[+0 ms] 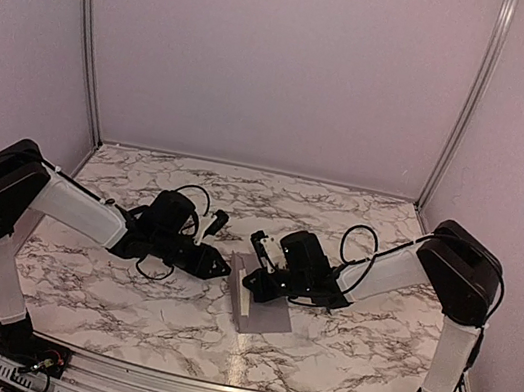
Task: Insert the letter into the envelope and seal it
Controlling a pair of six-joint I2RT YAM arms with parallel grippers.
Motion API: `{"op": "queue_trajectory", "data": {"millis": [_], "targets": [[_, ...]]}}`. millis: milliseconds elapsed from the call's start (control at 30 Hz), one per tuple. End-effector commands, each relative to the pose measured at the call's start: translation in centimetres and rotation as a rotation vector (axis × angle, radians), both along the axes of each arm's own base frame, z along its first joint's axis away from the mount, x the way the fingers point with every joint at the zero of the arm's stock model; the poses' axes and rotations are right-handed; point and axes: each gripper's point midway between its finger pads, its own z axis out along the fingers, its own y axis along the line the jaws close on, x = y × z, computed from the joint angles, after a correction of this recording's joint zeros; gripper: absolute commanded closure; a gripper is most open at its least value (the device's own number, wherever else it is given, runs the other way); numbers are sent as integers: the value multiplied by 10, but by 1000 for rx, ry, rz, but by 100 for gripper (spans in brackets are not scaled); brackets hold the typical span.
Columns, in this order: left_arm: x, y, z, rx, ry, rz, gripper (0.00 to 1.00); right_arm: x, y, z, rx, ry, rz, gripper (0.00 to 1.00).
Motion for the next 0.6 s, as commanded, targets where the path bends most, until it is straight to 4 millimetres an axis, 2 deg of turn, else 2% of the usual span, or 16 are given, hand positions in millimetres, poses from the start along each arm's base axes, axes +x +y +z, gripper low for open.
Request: {"op": "queue_trajectory", "data": {"millis": [0,300,400,567], "targets": [[0,-23,13,-78,2,-53,69,-4,1,-14,-41,30,-3,100],[9,-45,-8,-73,33,-68,73,-4,1,-13,-39,29,1,100],[11,-48,-14,-67,38,-68,73,-6,2,-7,-24,25,13,100],[15,-49,-21,-53,39,-53,74,-11,6,14,23,12,44,100]]}}
